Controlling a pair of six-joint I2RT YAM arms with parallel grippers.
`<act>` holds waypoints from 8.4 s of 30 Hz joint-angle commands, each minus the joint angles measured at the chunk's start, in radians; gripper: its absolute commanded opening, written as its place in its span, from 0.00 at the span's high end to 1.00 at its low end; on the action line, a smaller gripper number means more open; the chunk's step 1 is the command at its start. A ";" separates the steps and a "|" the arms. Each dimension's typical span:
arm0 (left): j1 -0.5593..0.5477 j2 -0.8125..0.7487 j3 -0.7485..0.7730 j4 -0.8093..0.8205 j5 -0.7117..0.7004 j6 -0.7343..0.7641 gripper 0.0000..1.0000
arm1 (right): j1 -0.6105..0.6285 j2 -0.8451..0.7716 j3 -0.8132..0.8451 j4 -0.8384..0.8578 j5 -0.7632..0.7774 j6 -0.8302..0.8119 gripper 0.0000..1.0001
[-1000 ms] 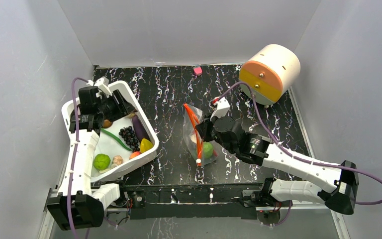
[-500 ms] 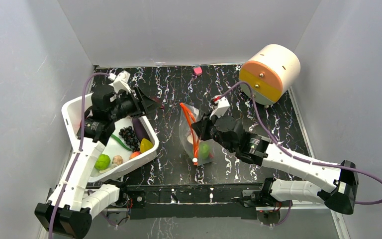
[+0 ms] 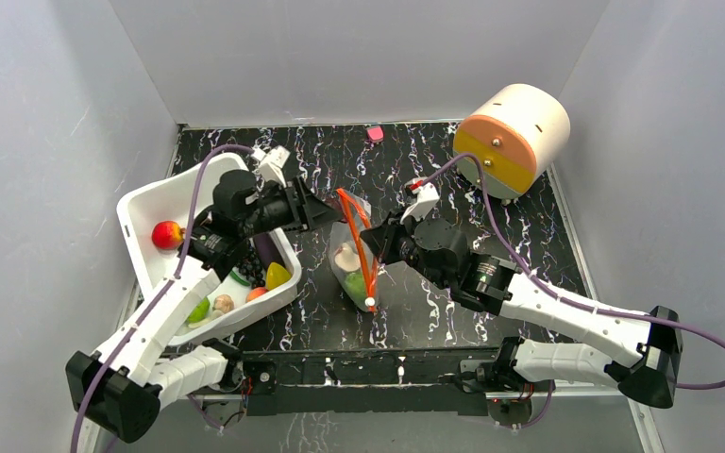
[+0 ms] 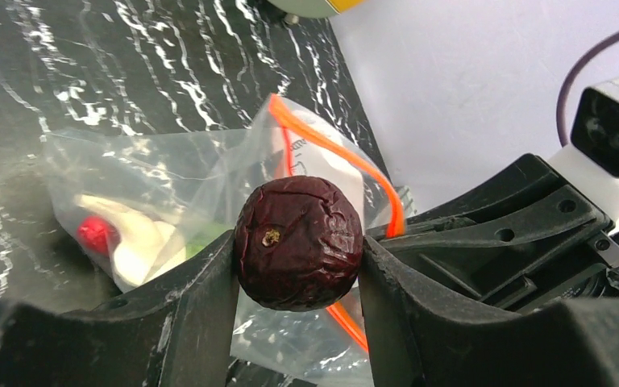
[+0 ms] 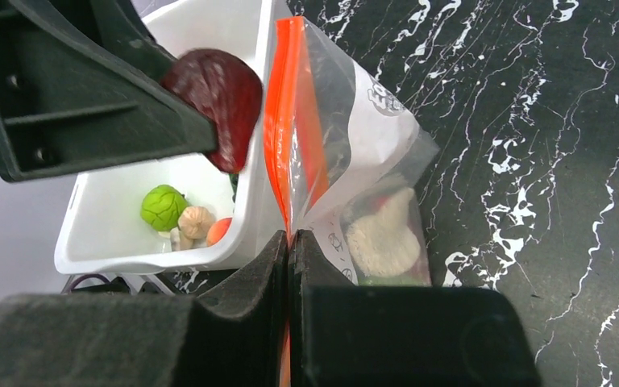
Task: Place the food in the zip-top bag and seal the zipper
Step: Place the fake fruit in the zipper food storage bag.
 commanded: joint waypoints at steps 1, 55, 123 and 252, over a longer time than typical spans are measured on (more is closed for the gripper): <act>-0.081 0.024 -0.006 0.089 -0.008 -0.025 0.79 | 0.004 -0.011 0.013 0.088 -0.006 -0.003 1.00; -0.294 0.097 0.048 -0.077 -0.189 -0.118 0.38 | 0.004 -0.009 -0.046 0.156 -0.035 0.009 1.00; -0.299 -0.047 -0.009 0.077 -0.217 -0.176 0.46 | 0.004 -0.033 -0.079 0.122 -0.037 0.015 1.00; -0.297 0.030 0.126 -0.355 -0.568 0.145 0.35 | -0.025 -0.178 0.101 -0.387 0.586 -0.191 1.00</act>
